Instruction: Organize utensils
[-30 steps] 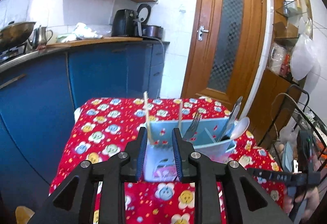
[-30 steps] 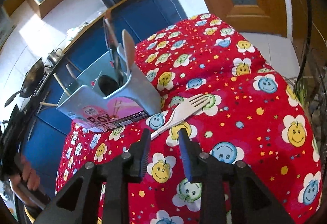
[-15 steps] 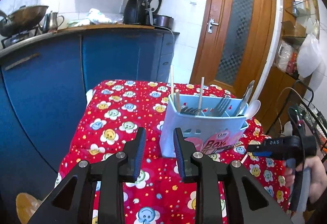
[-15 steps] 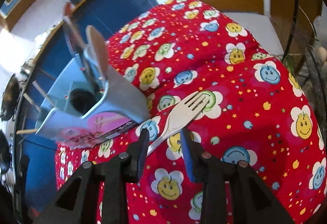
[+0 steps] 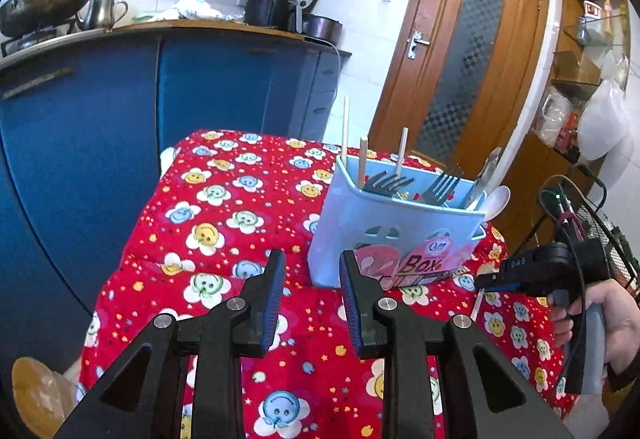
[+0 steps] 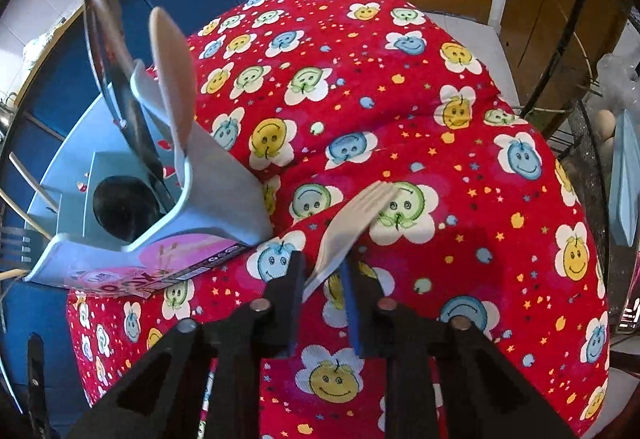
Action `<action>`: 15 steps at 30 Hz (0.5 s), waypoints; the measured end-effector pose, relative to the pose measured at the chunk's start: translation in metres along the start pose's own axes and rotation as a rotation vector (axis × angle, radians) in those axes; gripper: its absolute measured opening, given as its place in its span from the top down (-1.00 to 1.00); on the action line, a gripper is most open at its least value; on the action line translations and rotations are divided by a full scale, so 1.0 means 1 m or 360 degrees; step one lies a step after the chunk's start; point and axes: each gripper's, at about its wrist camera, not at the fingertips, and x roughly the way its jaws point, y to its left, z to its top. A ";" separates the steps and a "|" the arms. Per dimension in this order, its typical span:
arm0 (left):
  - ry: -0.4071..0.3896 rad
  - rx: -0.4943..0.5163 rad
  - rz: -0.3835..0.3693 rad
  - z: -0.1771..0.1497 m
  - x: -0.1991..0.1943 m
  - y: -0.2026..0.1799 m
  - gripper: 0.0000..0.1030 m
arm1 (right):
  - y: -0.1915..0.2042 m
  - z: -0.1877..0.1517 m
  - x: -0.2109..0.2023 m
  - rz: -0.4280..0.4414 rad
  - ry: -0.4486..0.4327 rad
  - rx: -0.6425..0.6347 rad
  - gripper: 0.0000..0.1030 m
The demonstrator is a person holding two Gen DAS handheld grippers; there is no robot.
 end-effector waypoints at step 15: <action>0.0054 -0.0002 -0.0010 -0.008 0.005 -0.008 0.45 | -0.028 -0.041 -0.062 0.0471 -0.0415 -0.0041 0.87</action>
